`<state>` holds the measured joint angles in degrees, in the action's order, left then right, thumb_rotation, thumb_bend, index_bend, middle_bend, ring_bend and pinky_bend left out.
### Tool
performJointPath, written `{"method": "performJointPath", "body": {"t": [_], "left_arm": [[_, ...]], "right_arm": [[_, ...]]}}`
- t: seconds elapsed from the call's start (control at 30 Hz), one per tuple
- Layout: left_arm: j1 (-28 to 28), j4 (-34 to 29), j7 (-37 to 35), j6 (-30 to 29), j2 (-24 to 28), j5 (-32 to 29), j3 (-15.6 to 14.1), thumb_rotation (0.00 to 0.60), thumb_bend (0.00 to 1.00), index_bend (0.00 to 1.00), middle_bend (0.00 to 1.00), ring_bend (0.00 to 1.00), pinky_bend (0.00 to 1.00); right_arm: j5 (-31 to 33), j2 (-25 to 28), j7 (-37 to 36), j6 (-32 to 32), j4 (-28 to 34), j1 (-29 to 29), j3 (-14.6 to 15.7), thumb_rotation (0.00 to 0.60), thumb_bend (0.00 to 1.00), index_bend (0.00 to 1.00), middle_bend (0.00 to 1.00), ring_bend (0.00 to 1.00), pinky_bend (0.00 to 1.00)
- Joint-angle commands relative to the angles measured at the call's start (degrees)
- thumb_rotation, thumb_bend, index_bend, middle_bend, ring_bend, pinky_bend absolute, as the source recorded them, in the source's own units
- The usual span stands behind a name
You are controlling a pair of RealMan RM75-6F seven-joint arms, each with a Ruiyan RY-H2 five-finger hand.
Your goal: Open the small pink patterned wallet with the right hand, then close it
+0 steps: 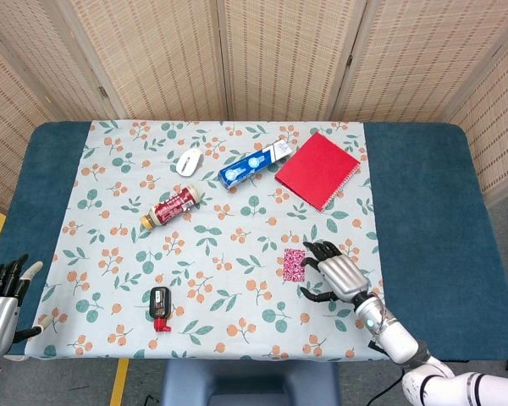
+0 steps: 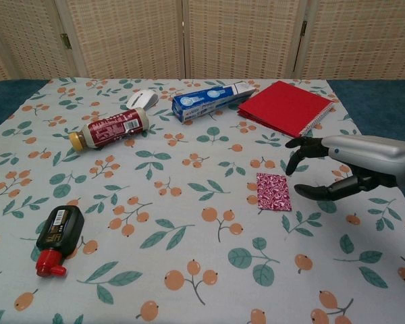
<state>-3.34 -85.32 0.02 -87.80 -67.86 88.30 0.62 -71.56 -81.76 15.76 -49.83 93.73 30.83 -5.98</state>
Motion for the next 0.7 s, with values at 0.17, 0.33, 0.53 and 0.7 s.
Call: {"method": "performJointPath", "body": {"t": [0.17, 0.33, 0.53, 0.7], "left_arm": [[0.01, 0.39, -0.38, 0.03, -0.06, 0.18, -0.02, 0.6, 0.21, 0.15, 0.0, 0.06, 0.0], [0.1, 0.56, -0.62, -0.02, -0.03, 0.24, -0.07, 0.6, 0.21, 0.15, 0.0, 0.06, 0.0], [0.24, 0.71, -0.88, 0.05, -0.01, 0.01, -0.06, 0.6, 0.21, 0.15, 0.0, 0.06, 0.0], [0.27, 0.83, -0.88, 0.18, -0.06, -0.02, -0.1, 0.6, 0.21, 0.16, 0.0, 0.06, 0.0]], "right_arm": [[2.11, -4.74, 2.57, 0.76, -4.92, 2.68, -0.21, 0.23, 0.41, 0.26, 0.06, 0.0, 0.0], [3.52, -7.02, 3.95, 1.57, -7.02, 4.11, -0.05, 0.23, 0.41, 0.26, 0.06, 0.0, 0.0], [4.88, -8.62, 4.47, 2.11, -8.59, 5.28, 0.02, 0.23, 0.41, 0.26, 0.06, 0.0, 0.0], [5.75, -9.06, 4.75, 2.26, -9.3, 5.68, 0.47, 0.227, 0.41, 0.26, 0.06, 0.0, 0.0]]}}
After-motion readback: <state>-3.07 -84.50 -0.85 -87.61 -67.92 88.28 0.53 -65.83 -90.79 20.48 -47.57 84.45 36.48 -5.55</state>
